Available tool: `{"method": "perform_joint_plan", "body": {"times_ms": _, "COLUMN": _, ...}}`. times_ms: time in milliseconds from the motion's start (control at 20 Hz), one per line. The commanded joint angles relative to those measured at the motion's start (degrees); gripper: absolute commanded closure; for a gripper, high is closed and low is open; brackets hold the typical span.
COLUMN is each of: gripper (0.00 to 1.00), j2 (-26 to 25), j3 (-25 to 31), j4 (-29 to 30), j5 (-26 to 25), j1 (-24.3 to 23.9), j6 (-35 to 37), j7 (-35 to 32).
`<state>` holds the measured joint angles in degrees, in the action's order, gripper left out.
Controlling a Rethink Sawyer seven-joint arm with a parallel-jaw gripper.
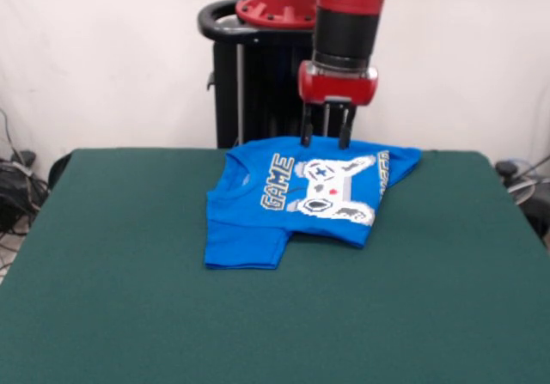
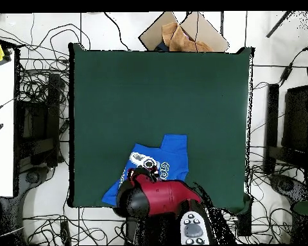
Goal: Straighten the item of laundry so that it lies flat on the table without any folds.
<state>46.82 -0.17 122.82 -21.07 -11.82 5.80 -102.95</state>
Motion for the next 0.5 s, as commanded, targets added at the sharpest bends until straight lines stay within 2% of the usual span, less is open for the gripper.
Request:
{"method": "perform_joint_plan", "body": {"times_ms": 50, "gripper": 0.0, "j2": -0.5, "j3": 6.4, "j4": 0.4, "j5": 1.1, "j1": -2.6, "j6": 4.9, "j7": -4.2}}
{"method": "perform_joint_plan", "body": {"times_ms": 250, "gripper": 0.0, "j2": -1.6, "j3": 5.1, "j4": -0.9, "j5": 0.4, "j1": -2.2, "j6": 3.6, "j7": -4.5}}
{"method": "perform_joint_plan", "body": {"times_ms": 500, "gripper": 0.0, "j2": -6.0, "j3": 4.2, "j4": -4.3, "j5": -0.9, "j1": -2.2, "j6": 0.8, "j7": -4.3}}
